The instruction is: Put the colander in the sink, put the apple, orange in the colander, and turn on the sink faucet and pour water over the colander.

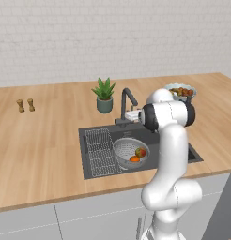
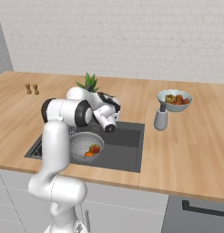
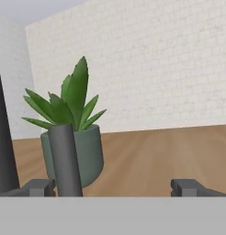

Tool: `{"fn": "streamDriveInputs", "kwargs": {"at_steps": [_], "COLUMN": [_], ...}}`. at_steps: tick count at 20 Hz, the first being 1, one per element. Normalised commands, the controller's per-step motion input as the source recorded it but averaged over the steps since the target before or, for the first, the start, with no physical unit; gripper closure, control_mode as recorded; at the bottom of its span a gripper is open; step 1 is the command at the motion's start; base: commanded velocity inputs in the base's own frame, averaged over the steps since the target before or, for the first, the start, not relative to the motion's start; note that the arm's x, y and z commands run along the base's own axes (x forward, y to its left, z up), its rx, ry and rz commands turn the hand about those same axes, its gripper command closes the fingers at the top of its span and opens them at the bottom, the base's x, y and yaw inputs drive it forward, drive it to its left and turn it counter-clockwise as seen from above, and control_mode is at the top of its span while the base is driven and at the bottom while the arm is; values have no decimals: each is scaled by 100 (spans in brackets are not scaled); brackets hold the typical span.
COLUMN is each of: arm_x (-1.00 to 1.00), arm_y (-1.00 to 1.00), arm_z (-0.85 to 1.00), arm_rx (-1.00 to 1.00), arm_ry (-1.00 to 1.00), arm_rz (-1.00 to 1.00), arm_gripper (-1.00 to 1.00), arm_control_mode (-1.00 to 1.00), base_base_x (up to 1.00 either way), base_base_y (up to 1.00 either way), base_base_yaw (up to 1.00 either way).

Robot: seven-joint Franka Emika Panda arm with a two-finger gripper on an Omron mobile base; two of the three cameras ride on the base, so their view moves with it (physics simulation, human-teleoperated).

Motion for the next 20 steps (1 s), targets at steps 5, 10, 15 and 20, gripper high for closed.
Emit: {"fn": "streamDriveInputs", "kwargs": {"at_steps": [5, 10, 15, 20], "arm_x": [3, 1, 6, 8], "arm_y": [7, 5, 1, 0], "arm_z": [0, 0, 0, 0], "arm_rx": [0, 0, 0, 0], "arm_ry": [0, 0, 0, 0], "arm_rz": [0, 0, 0, 0], "arm_gripper": [-100, -100, -100, -100], "arm_control_mode": [-100, -100, -100, -100], "base_base_x": [0, 0, 0, 0], "base_base_y": [0, 0, 0, 0], "base_base_yaw": [0, 0, 0, 0]}}
